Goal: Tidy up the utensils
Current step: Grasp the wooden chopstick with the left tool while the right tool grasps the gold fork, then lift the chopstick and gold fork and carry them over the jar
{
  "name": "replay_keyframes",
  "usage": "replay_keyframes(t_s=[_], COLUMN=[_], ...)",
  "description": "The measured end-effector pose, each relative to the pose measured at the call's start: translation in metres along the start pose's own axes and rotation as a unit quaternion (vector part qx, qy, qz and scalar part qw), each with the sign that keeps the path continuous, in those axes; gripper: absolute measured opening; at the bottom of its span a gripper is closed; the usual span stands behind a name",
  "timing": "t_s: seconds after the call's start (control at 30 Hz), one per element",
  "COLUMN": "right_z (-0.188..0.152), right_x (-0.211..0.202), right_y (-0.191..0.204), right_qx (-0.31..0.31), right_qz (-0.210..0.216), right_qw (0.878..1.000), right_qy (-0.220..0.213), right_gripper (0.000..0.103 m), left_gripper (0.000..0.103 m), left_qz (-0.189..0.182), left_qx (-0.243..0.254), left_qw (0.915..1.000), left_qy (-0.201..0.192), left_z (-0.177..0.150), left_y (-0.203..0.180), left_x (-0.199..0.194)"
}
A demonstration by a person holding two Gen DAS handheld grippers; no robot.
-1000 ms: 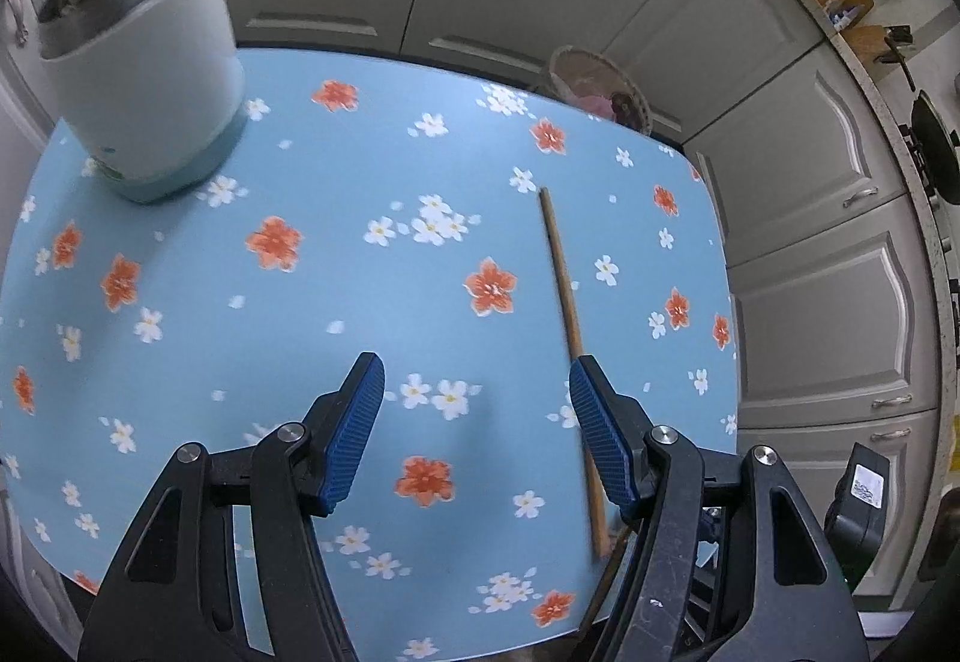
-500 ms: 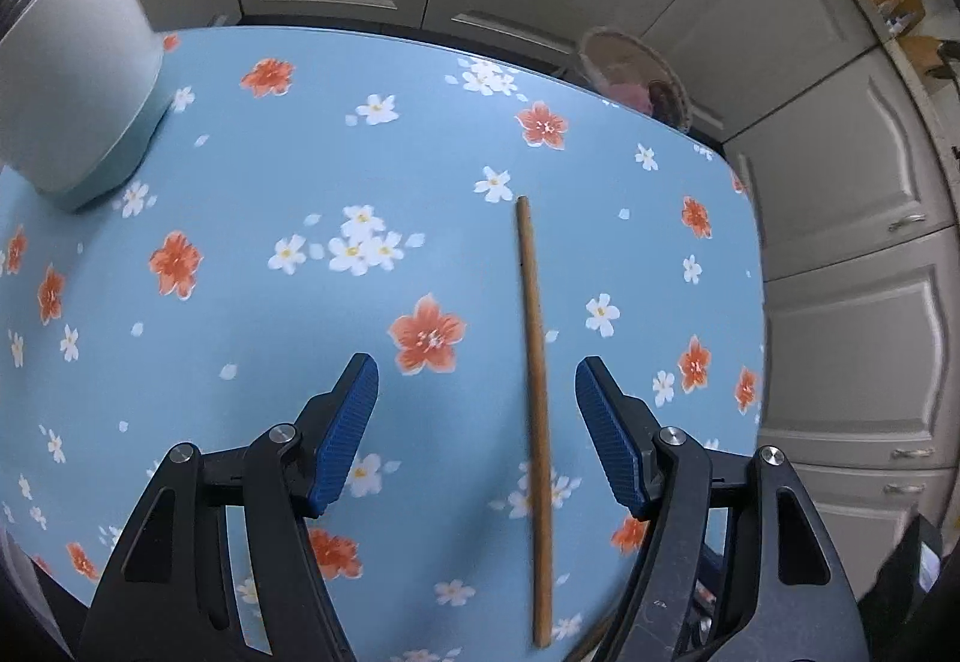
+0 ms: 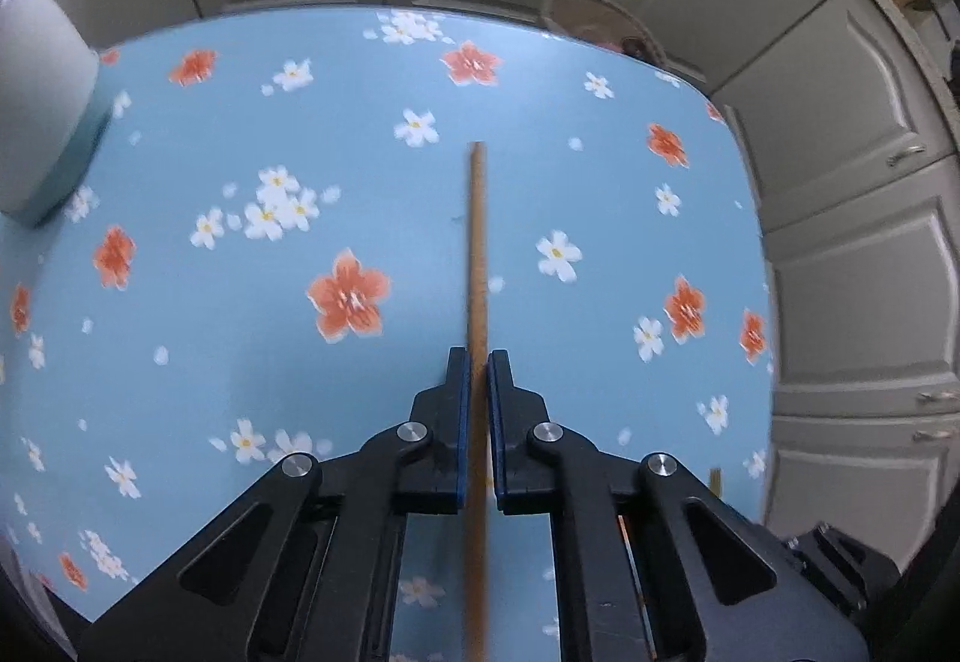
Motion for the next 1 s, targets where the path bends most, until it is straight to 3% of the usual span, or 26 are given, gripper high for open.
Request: replay_keyframes(t_s=[0.13, 0.53, 1.0], right_z=[0.004, 0.034, 0.078], right_x=[-0.006, -0.03, -0.044], right_y=[0.008, 0.057, 0.122], right_qx=[-0.01, -0.065, -0.125], right_qz=[0.006, 0.007, 0.006], right_qw=[1.0, 0.997, 0.99], right_qy=[-0.007, -0.038, -0.065], right_gripper=[0.019, 0.018, 0.016], left_gripper=[0.004, 0.004, 0.004], left_qz=[-0.031, -0.071, -0.083], left_qx=[0.01, 0.034, 0.014], left_qw=[0.9992, 0.9918, 0.9835], left_qy=[-0.023, -0.1, -0.16], left_z=[-0.002, -0.006, -0.002], left_y=[0.004, 0.036, 0.074], left_x=[-0.029, -0.115, -0.171])
Point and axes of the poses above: each gripper's, at about its wrist camera, not at the fingertips, and x roughly the way its jaws point, y to its left, z to its top, the point moved 3 cm from there along x, roughly the way its jaws point, and after that the axes turned 2 degrees about -x, right-handed, at the moved point
